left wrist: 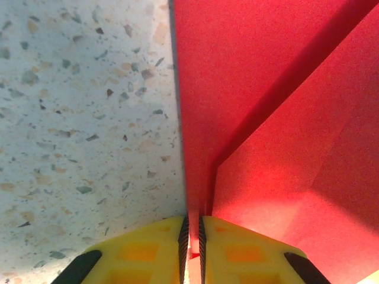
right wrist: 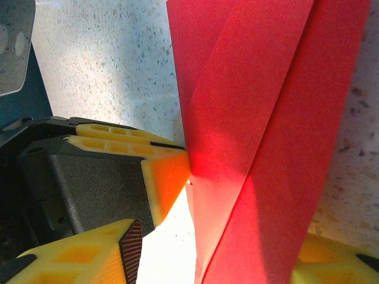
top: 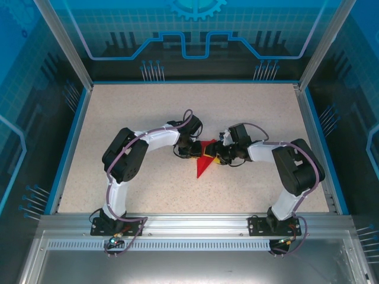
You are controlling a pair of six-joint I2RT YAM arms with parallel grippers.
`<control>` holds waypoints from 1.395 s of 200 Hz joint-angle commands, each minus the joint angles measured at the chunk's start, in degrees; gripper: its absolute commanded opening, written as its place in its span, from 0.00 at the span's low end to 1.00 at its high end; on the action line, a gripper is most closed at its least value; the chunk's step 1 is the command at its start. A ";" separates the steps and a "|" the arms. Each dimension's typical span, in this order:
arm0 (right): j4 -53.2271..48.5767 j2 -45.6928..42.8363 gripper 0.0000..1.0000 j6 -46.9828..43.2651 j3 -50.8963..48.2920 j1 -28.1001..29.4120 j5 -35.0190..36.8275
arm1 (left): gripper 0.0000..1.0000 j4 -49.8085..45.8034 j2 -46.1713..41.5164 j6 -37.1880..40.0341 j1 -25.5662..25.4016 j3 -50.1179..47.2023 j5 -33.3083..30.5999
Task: Fold a paper plane with a square sheet of paper (pick it up from the middle)
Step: Turn over the paper at the center of the table.
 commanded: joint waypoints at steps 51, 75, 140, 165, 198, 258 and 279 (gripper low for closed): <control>-0.36 3.45 0.37 -1.49 2.85 1.56 1.12 | 0.16 1.38 -2.04 -1.92 0.48 -3.15 1.59; -1.31 3.75 0.28 -2.38 4.08 1.63 1.09 | 0.16 2.08 -2.54 -2.33 0.52 -4.08 1.94; -14.49 2.14 0.04 -10.44 10.75 2.40 4.37 | 0.20 6.06 -10.13 -3.99 1.25 -8.91 2.03; -28.25 -0.98 0.04 -17.33 16.37 3.96 12.58 | 0.22 7.38 -15.65 -5.17 2.19 -12.65 -0.16; -52.67 -3.24 0.07 -24.36 27.57 9.34 38.62 | 0.25 7.53 -24.12 -6.27 3.27 -18.20 -6.73; -84.18 10.97 0.10 -12.22 42.68 18.22 67.20 | 0.36 11.15 -35.32 -9.97 7.42 -29.64 -11.53; -87.77 15.07 0.11 -8.91 46.23 19.95 66.48 | 0.35 10.20 -37.03 -9.18 8.44 -30.68 -11.48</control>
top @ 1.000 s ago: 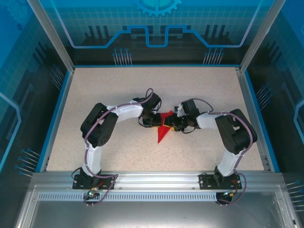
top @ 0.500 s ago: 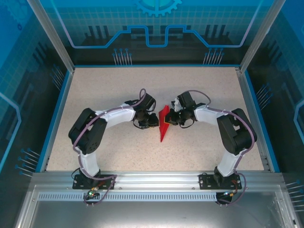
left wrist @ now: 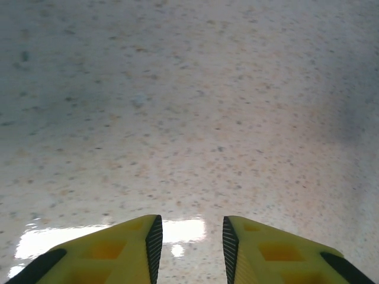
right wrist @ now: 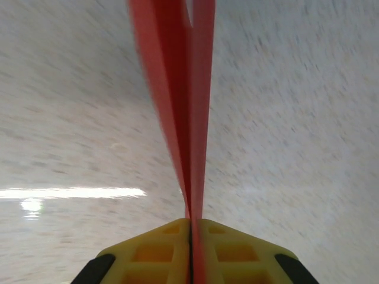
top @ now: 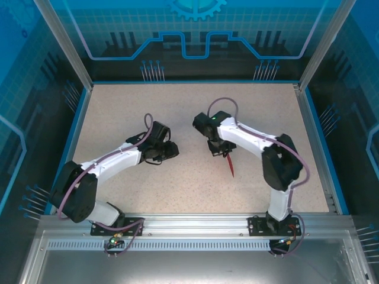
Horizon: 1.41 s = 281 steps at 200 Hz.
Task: Fold a paper plane with a square sheet of paper (pick it up from the middle)
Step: Turn over the paper at the center of the table, then fold the wing for the fifth time at the center of the table.
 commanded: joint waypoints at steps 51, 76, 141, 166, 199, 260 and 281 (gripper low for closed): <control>-22.23 12.33 0.14 11.16 11.84 5.64 8.93 | 0.38 1.18 -6.16 -0.02 2.03 -5.38 -1.63; -20.28 16.32 0.16 10.29 14.38 9.11 5.44 | 0.38 0.73 -5.43 -0.08 2.78 -5.22 -1.47; -12.04 20.19 0.35 7.97 17.54 12.76 -4.07 | 0.39 -3.76 -9.53 -0.60 3.44 -5.44 -2.89; -3.81 9.72 0.62 3.68 13.14 12.74 -9.23 | 0.44 -4.62 -12.36 -1.37 3.55 -6.75 -3.12; 8.26 -6.20 0.72 -1.18 1.28 9.82 -16.92 | 0.49 -4.13 -12.77 -1.72 3.53 -6.87 0.36; 39.66 -28.44 0.21 -7.73 -35.06 -14.52 -53.40 | 0.47 2.72 -1.98 -4.74 -1.94 -3.66 10.84; 41.30 -28.22 0.17 -10.23 -39.06 -17.54 -58.15 | 0.46 3.98 2.31 -7.02 -5.72 -1.12 10.34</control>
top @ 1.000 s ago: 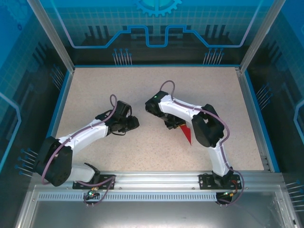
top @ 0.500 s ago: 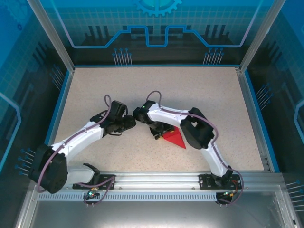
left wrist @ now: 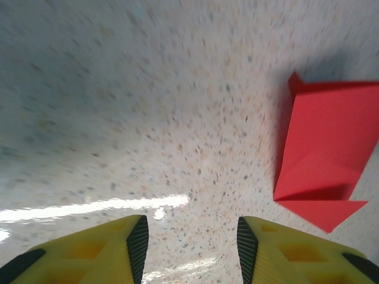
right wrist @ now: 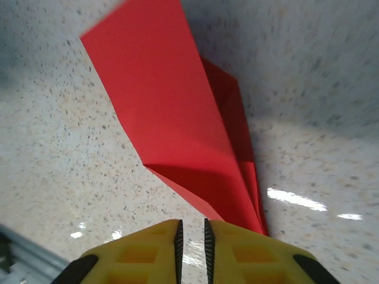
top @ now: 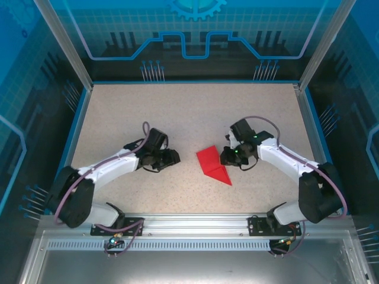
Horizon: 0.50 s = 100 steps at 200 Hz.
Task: Fold a paper plane with a square sheet of paper (pick it up from the middle)
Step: Fold the wing for the fifth time at the center of the table.
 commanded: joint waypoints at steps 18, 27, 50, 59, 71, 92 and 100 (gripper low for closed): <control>9.62 0.79 0.16 -5.34 -5.31 -3.10 -16.34 | 0.44 3.27 7.10 -5.06 -5.67 5.77 2.47; 9.81 1.56 0.15 -5.61 -5.84 -3.78 -16.42 | 0.43 3.50 8.35 -5.77 -6.20 6.36 2.79; 11.04 3.17 0.16 -6.14 -7.02 -4.60 -16.73 | 0.43 4.56 9.75 -6.98 -7.28 6.61 2.87; 11.52 4.37 0.16 -6.20 -7.39 -4.93 -15.85 | 0.43 5.12 10.25 -7.20 -7.46 6.73 3.30; 12.55 6.55 0.16 -6.33 -7.84 -5.88 -16.40 | 0.43 5.40 11.10 -7.25 -7.71 7.29 3.73; 15.09 9.32 0.15 -5.88 -8.65 -7.70 -16.10 | 0.44 6.68 12.94 -7.35 -8.14 8.25 5.35; 16.16 10.15 0.15 -5.63 -9.38 -8.78 -16.02 | 0.44 7.07 13.61 -7.51 -8.34 8.78 6.01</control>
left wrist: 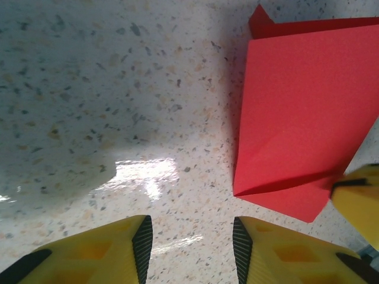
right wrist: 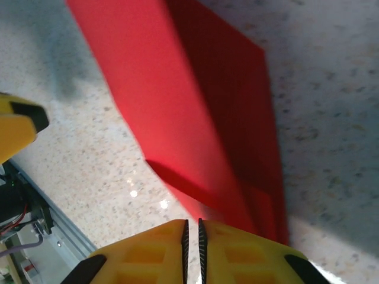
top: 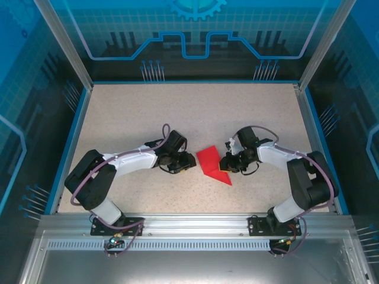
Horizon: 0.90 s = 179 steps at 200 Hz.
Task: Fold a paper plane with a square sheet of paper (pick it up from the middle)
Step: Fold the wing for the fifth time at the center of the table.
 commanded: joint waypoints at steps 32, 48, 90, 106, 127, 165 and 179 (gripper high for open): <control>8.05 4.98 0.15 1.17 -4.28 -6.75 -5.13 | 0.46 3.74 4.61 -2.20 -1.74 4.48 4.52; 7.91 5.85 0.16 1.87 -4.22 -6.72 -3.86 | 0.47 4.56 6.53 -2.49 -2.05 5.81 5.38; 8.50 5.70 0.17 3.45 -4.97 -6.98 -3.48 | 0.50 5.89 11.53 -3.54 -3.63 10.33 7.00; 10.20 6.68 0.18 4.87 -5.66 -7.13 -5.13 | 0.50 5.37 13.04 -4.21 -4.03 11.60 6.47; 13.37 8.47 0.18 6.90 -7.17 -7.06 -5.87 | 0.50 6.16 14.08 -5.51 -4.11 11.59 6.42; 15.44 9.52 0.17 8.03 -8.49 -7.51 -5.20 | 0.51 4.62 14.41 -5.66 -4.04 11.77 5.38; 16.12 9.60 0.17 8.39 -8.90 -7.75 -5.69 | 0.52 4.92 14.90 -5.81 -4.05 11.98 5.63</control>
